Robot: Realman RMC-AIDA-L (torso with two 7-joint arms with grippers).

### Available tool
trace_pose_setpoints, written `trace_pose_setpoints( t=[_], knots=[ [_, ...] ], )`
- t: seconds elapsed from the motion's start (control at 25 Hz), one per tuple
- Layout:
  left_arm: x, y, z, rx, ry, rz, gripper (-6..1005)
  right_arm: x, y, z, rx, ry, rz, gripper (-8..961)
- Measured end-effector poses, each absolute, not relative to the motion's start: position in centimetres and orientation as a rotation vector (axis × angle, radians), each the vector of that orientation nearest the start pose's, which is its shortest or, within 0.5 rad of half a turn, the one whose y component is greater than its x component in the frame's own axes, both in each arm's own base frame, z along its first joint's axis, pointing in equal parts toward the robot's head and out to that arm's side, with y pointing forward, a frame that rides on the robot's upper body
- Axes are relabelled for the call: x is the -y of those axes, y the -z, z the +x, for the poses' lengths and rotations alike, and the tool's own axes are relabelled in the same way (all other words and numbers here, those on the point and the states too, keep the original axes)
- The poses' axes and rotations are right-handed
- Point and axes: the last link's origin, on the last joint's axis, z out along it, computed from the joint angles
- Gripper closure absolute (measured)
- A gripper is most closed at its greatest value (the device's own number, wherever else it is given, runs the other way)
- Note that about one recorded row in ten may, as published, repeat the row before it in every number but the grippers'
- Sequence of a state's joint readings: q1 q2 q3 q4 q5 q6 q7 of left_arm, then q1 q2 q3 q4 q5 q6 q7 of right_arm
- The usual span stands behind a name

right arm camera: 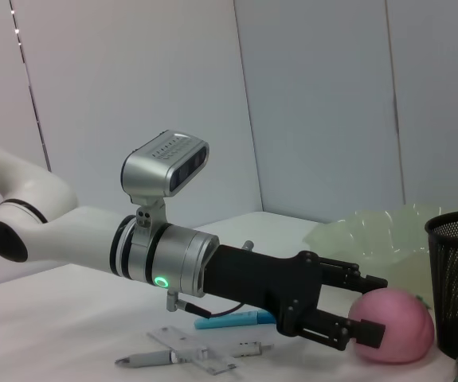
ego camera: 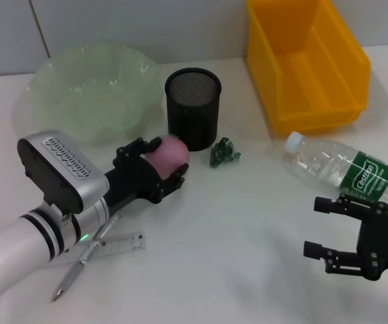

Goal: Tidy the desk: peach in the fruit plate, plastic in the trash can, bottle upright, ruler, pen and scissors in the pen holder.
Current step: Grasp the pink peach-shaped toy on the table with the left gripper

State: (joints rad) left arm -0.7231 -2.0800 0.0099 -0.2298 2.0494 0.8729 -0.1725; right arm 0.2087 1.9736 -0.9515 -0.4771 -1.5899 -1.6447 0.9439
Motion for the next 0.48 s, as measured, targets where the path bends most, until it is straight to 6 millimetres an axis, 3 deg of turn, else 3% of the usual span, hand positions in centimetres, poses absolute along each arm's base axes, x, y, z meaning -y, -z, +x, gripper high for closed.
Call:
trace_pose_setpoints(
  t=[0.36,0.48],
  knots=[
    [-34.4,13.08,-24.55,0.248,0.447,-2.398,331,-22.79,-1.01,33.36,-0.471,-0.841,-2.589,129],
    [-34.29,13.05,-24.56,0.248,0.456,-2.396,443,-22.74,-0.93,33.35,-0.473,-0.843,-2.588,129]
  ],
)
